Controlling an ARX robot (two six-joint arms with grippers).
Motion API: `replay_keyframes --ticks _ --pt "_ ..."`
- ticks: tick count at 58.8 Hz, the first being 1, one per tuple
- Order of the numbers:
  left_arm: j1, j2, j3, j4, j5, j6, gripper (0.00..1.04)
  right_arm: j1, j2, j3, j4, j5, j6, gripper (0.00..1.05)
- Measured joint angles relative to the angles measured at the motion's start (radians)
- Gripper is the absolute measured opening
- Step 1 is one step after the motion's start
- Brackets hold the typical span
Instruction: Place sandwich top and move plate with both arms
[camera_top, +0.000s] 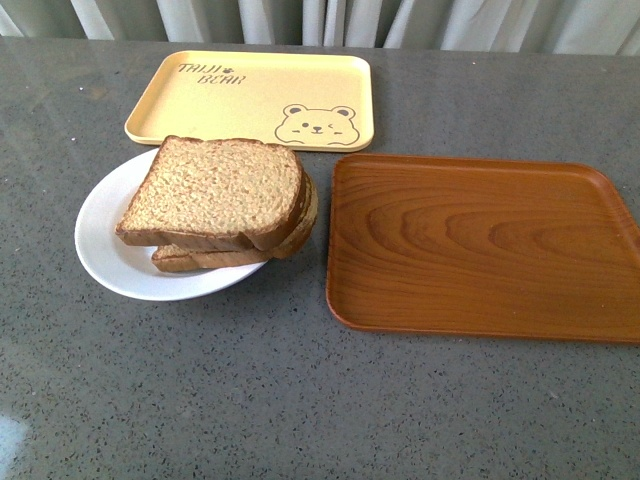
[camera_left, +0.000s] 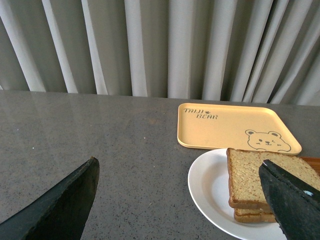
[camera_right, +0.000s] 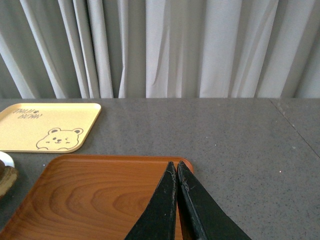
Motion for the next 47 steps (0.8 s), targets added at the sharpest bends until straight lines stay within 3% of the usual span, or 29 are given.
replay_keyframes --ticks 47 --pt "0.0 0.0 0.0 0.0 0.0 0.0 0.96 0.0 -0.272 0.0 -0.272 0.0 0.0 0.02"
